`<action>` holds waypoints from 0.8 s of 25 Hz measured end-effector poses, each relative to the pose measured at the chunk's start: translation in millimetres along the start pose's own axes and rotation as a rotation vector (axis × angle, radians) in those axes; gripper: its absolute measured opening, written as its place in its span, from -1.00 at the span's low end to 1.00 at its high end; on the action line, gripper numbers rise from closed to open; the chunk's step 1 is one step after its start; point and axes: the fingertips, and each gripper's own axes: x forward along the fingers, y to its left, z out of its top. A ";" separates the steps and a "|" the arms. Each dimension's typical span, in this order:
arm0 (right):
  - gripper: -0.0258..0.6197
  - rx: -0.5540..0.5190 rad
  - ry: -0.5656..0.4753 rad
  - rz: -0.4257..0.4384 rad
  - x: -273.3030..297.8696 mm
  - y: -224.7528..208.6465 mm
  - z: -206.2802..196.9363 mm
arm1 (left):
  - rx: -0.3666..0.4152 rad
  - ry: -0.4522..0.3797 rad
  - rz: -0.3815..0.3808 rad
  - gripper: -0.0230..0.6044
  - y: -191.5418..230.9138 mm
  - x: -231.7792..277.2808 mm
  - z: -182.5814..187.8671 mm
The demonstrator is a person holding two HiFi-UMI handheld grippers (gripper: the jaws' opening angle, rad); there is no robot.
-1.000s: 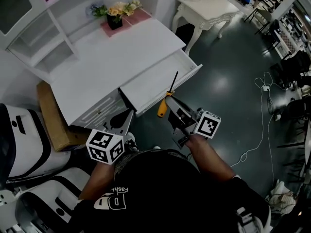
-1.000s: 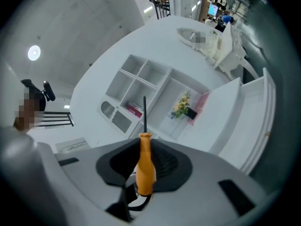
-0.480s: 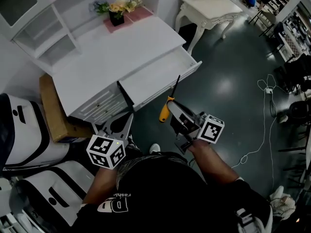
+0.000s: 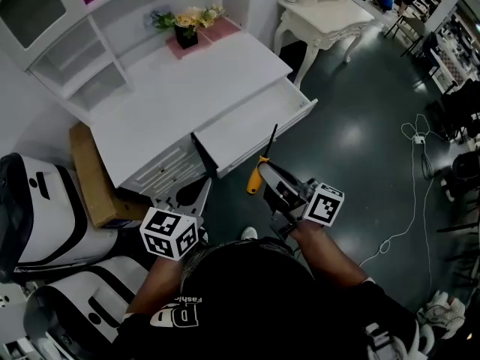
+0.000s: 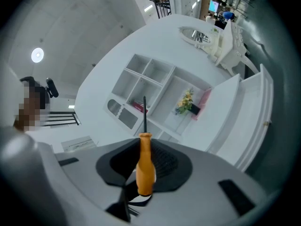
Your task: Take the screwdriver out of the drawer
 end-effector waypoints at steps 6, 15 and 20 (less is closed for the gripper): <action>-0.67 -0.004 -0.039 -0.004 27.9 5.0 -11.5 | 0.018 0.012 -0.016 -0.88 30.9 -13.9 3.7; -0.67 -0.014 -0.059 -0.033 48.5 11.3 -24.0 | 0.034 0.028 -0.061 -0.88 54.1 -23.2 5.7; -0.67 -0.012 -0.079 -0.045 51.0 12.3 -29.2 | 0.039 0.033 -0.084 -0.88 57.9 -24.0 4.7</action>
